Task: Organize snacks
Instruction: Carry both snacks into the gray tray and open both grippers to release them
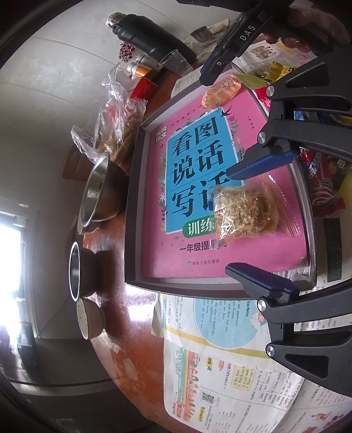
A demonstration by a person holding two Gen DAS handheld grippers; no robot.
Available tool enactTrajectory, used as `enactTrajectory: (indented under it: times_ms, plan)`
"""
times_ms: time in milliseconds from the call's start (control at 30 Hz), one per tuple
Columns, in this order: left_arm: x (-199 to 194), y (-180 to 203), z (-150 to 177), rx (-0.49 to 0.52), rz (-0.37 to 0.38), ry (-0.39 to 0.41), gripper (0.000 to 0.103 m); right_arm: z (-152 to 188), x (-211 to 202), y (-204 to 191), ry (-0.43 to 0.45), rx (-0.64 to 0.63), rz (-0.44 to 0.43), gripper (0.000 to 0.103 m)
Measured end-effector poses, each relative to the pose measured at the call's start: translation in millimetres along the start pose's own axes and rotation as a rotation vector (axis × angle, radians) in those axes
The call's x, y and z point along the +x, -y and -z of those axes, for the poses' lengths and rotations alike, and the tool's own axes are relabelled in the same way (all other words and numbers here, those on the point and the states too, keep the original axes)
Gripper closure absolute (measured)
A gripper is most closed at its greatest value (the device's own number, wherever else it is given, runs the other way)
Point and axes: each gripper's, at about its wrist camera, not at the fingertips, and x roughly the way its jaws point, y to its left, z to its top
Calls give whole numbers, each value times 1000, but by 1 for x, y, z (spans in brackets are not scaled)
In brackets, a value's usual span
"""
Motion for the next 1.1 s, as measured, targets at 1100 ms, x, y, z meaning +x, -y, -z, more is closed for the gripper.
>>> enactTrajectory:
  times_ms: [1100]
  plan:
    - [-79, 2, 14, 25, 1, 110, 29, 3, -68, -23, 105, -48, -31, 45]
